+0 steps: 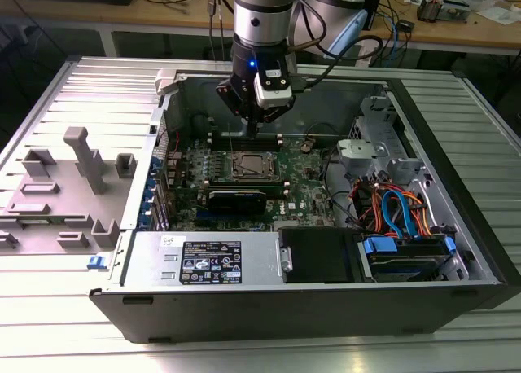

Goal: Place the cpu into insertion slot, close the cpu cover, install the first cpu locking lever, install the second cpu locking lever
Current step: 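Install the first cpu locking lever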

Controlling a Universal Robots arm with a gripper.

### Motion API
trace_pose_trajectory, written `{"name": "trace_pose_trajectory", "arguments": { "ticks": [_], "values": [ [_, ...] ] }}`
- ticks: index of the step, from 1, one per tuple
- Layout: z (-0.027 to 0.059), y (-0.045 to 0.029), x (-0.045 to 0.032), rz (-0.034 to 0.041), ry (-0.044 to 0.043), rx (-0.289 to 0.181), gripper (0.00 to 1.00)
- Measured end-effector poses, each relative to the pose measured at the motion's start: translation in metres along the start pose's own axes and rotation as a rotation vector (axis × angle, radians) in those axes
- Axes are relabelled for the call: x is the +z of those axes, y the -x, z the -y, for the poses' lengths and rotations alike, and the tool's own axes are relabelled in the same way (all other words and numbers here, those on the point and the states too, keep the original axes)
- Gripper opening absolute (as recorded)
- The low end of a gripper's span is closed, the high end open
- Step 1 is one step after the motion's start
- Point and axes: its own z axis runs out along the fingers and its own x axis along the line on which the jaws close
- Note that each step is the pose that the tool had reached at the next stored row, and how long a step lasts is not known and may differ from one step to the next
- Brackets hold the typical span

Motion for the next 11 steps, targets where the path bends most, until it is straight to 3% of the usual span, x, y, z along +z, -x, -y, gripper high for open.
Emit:
{"name": "trace_pose_trajectory", "arguments": {
  "ticks": [4,8,11],
  "values": [
    [0.0001,-0.0002,-0.0001,0.0008,-0.0004,-0.059,0.11],
    [0.0001,-0.0004,0.0003,0.0029,-0.0028,-0.154,0.11],
    [0.0015,-0.0049,0.0007,0.0153,-0.0002,-0.156,0.11]
  ]
}}
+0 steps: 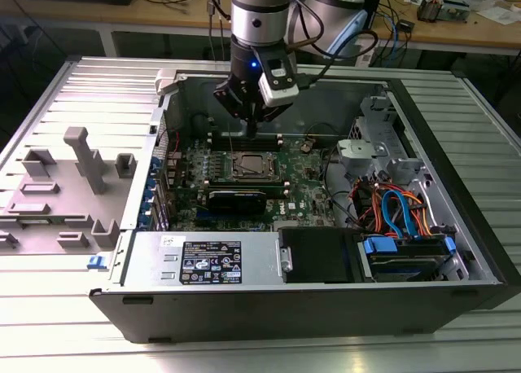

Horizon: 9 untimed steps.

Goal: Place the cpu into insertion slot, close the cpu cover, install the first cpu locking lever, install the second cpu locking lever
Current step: 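Install the first cpu locking lever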

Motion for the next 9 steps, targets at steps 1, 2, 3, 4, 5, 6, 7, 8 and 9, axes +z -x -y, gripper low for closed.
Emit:
{"name": "trace_pose_trajectory", "arguments": {
  "ticks": [1,2,3,4,5,6,7,8,9],
  "values": [
    [0.0003,-0.002,0.0001,0.0062,0.0009,0.0,0.11],
    [0.0007,-0.0045,0.0002,0.014,0.0021,0.0,0.11],
    [0.0011,-0.0076,0.0005,0.023,0.0035,0.0,0.11],
    [0.0013,-0.0089,0.0009,0.0254,0.0039,-0.012,0.11],
    [0.0013,-0.0089,0.001,0.0257,0.0041,-0.029,0.11],
    [0.0013,-0.0089,0.0012,0.0259,0.0043,-0.046,0.11],
    [0.0013,-0.0089,0.0014,0.0263,0.0048,-0.073,0.11],
    [0.0013,-0.0089,0.0017,0.0267,0.0053,-0.103,0.11],
    [0.0013,-0.0089,0.0019,0.0271,0.0057,-0.128,0.11]
  ]
}}
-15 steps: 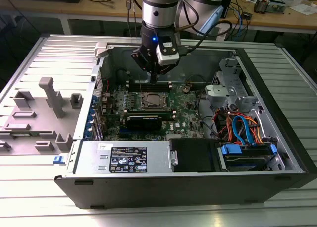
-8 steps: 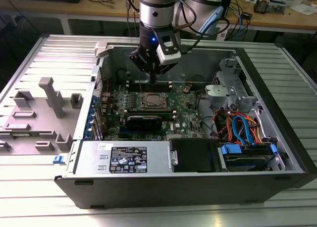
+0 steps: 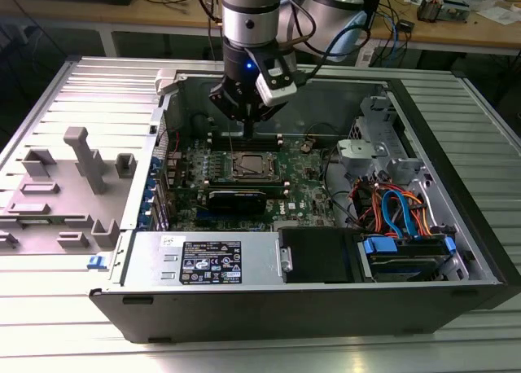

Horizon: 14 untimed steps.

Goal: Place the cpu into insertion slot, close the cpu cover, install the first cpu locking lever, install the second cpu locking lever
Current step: 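Install the first cpu locking lever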

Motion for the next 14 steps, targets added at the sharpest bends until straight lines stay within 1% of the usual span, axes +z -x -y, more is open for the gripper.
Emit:
{"name": "trace_pose_trajectory", "arguments": {
  "ticks": [1,3,5,6,12,14],
  "values": [
    [0.0,0.0,0.0001,0.0001,0.0004,-0.016,0.11],
    [0.0,0.0,0.0005,0.0009,0.0021,-0.073,0.11],
    [-0.0001,-0.0002,0.0006,0.0013,0.003,-0.1,0.11],
    [0.0001,-0.0006,0.0006,0.0013,0.0032,-0.108,0.11],
    [0.0005,-0.001,0.0005,0.0014,0.0033,-0.108,0.11],
    [0.0006,-0.0027,0.0005,0.0015,0.0037,-0.11,0.11]
  ]
}}
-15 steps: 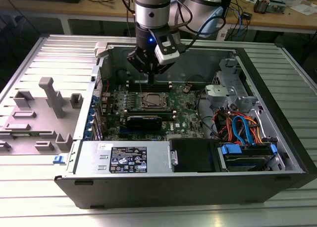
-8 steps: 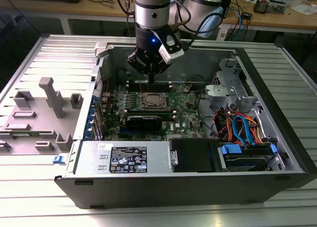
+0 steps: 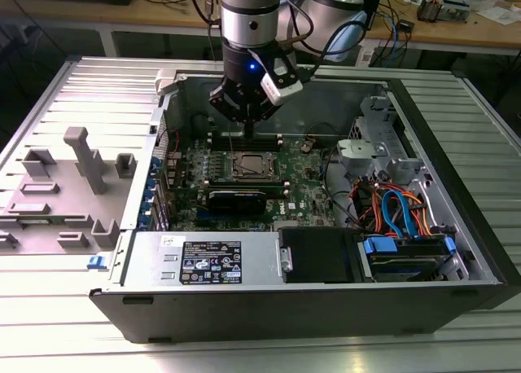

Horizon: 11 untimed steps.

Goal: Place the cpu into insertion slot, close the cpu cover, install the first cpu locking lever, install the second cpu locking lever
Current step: 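Install the first cpu locking lever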

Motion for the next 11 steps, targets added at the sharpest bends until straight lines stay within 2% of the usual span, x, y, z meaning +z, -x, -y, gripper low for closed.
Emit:
{"name": "trace_pose_trajectory", "arguments": {
  "ticks": [2,5,11],
  "values": [
    [-0.0003,-0.0036,-0.0001,0.0,0.0,-0.001,0.11],
    [-0.0011,-0.0121,-0.0001,0.0004,0.0045,-0.002,0.11],
    [-0.0019,-0.0205,0.0001,0.001,0.0095,-0.012,0.11]
  ]
}}
